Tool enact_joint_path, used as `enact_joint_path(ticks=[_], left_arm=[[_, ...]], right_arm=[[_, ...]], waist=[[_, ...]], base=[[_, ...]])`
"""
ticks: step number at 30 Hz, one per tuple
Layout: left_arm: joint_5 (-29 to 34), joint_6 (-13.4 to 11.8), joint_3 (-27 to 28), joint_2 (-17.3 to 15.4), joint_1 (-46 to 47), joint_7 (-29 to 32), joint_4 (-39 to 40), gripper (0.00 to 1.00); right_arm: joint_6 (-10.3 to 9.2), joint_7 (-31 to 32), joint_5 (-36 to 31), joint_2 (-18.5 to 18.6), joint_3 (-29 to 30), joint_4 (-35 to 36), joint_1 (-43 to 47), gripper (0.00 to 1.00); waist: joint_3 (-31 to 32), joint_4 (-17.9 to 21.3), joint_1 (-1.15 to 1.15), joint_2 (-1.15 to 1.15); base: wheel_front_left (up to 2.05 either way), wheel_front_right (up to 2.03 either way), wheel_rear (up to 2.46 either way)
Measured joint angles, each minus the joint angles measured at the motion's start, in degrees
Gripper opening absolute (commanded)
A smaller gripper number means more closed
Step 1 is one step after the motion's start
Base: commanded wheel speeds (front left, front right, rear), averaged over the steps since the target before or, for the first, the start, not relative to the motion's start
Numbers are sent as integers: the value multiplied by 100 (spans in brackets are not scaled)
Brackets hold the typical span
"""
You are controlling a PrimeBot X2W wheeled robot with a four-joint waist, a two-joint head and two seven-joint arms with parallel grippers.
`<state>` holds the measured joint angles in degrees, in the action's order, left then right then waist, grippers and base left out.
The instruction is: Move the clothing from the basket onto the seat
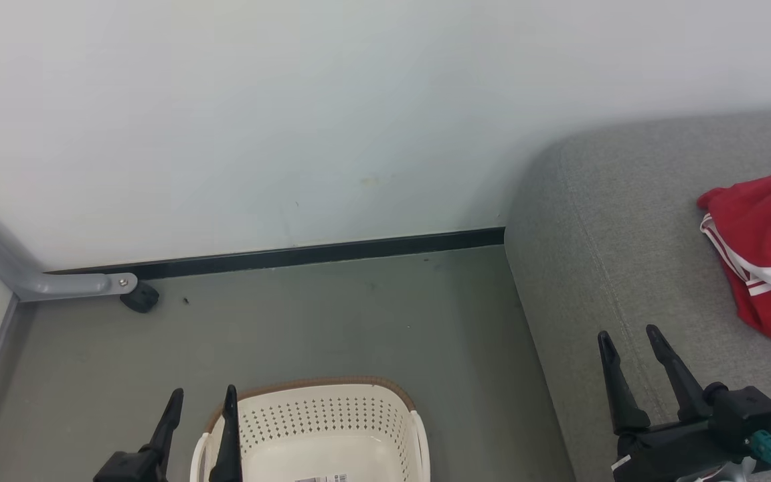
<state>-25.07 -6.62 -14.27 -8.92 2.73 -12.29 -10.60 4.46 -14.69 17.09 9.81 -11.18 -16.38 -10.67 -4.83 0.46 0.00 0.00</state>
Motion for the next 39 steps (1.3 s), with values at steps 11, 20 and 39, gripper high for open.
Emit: enact_joint_path(ticks=[11, 20, 39], left_arm=[[45, -2, 66, 48, -104, -43, 30, 100], [102, -45, 107, 99, -104, -49, 35, 100], [197, -45, 225, 174, -106, -51, 18, 0]], right_arm=[[-92, 8, -1, 62, 19, 119, 123, 100], [-100, 56, -1, 68, 2, 169, 198, 100], [-118, 157, -1, 70, -36, 302, 213, 0]], waist=[[16, -18, 0, 0], [23, -36, 0, 0], [29, -68, 0, 0]], base=[[0, 0, 0], [0, 0, 0], [0, 0, 0]])
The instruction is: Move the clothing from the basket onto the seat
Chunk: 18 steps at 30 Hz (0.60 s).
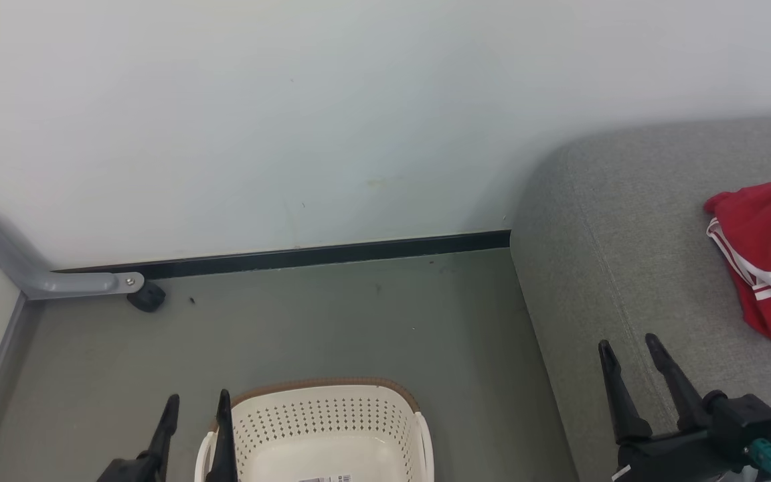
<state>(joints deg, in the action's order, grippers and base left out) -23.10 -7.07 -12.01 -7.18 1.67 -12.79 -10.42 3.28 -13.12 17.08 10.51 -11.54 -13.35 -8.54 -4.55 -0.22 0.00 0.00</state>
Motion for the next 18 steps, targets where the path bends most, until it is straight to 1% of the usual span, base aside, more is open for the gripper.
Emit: enact_joint_path(ticks=[7, 9, 12, 15, 18], left_arm=[[-111, 11, 18, 30, -101, 53, -219, 0], [-190, 58, 45, 37, -98, 78, -223, 0], [-330, 66, 88, 52, -97, 145, -240, 0], [-610, 147, 151, 64, -96, 214, -247, 0], [-890, 163, 213, 90, -94, 269, -264, 0]], right_arm=[[1, 41, 83, -122, 3, -220, 179, 0], [2, 65, 166, -122, 47, -224, 182, 0], [10, 132, 347, -136, 121, -244, 182, 0], [26, 201, 604, -156, 186, -261, 181, 0], [26, 256, 914, -190, 241, -276, 182, 0]], waist=[[2, -1, 0, 0], [11, -1, 0, 0], [33, 0, 0, 0], [50, 1, 0, 0], [64, 2, 0, 0]], base=[[0, 0, 0], [0, 0, 0], [0, 0, 0], [0, 0, 0], [0, 0, 0]])
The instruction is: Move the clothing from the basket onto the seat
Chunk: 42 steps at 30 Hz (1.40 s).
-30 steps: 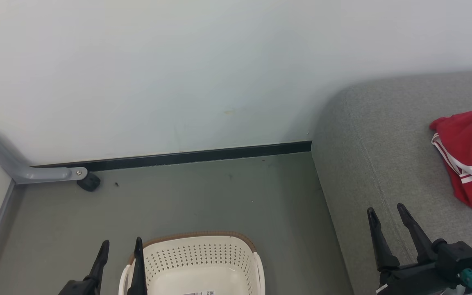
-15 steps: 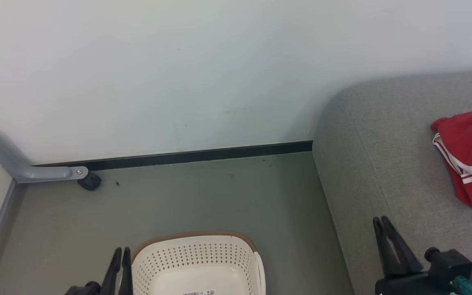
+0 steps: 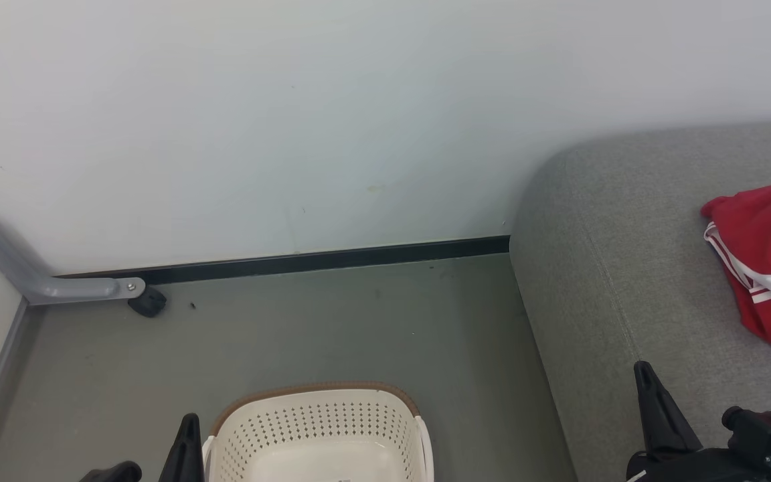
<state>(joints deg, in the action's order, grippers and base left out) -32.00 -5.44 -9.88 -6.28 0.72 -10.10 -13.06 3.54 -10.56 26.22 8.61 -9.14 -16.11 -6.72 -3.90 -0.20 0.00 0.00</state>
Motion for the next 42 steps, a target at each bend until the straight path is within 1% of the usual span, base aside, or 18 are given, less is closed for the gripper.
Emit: enact_joint_path(ticks=[8, 13, 18, 19, 22, 25, 37, 42], left_arm=[[-511, 124, 147, 46, 5, 196, -56, 0], [-862, 200, 226, 65, 12, 283, -81, 0], [-1316, 254, 343, 93, 23, 400, -99, 0], [-1412, 300, 367, 93, 26, 434, -104, 0], [-1572, 310, 408, 104, 29, 482, -116, 0], [-1820, 400, 453, 111, 31, 559, -126, 0], [-2627, 549, 668, 158, 86, 787, -185, 0], [-2976, 603, 760, 198, 136, 883, -208, 0]], right_arm=[[10, 198, 650, -51, 164, -20, 0, 0], [48, 303, 1037, -89, 272, -37, 0, 0], [51, 428, 1493, -126, 391, -46, 1, 0], [51, 450, 1562, -131, 413, -47, 1, 0], [68, 510, 1807, -154, 475, -49, 2, 0], [100, 569, 2040, -187, 530, -52, 3, 0], [110, 806, 2953, -267, 773, -68, 16, 0], [152, 907, 3329, -302, 872, -71, 21, 0]], waist=[[37, 2, 0, 0], [61, 4, 0, 0], [88, 5, 0, 0], [93, 5, 0, 0], [106, 6, 0, 0], [120, 7, 0, 0], [174, 10, 0, 0], [196, 11, 0, 0]], base=[[0, 0, 0], [0, 0, 0], [0, 0, 0], [0, 0, 0], [0, 0, 0], [0, 0, 0], [0, 0, 0], [0, 0, 0]])
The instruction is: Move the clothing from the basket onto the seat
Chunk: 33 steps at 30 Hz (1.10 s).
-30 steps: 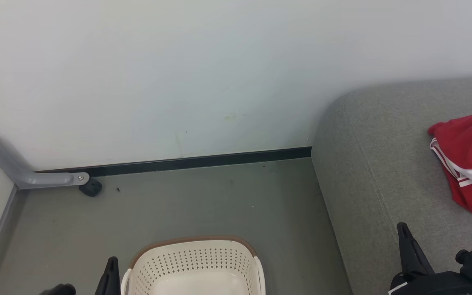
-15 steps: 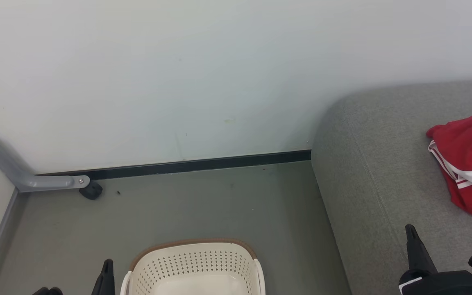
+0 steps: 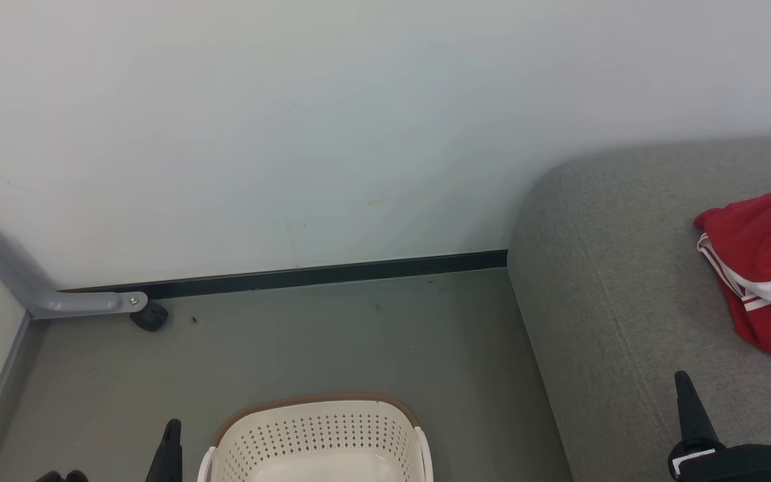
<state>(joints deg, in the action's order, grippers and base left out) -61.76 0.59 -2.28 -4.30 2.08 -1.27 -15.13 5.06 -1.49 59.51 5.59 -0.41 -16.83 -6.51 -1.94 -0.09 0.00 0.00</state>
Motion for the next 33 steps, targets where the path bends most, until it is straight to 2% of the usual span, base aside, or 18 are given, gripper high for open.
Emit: enact_joint_path(ticks=[33], left_arm=[[-2254, 503, 555, 124, 132, 582, -142, 0]], right_arm=[[131, 605, 2457, -231, 633, -26, 13, 0]], waist=[[145, 7, 0, 0]], base=[[0, 0, 0]])
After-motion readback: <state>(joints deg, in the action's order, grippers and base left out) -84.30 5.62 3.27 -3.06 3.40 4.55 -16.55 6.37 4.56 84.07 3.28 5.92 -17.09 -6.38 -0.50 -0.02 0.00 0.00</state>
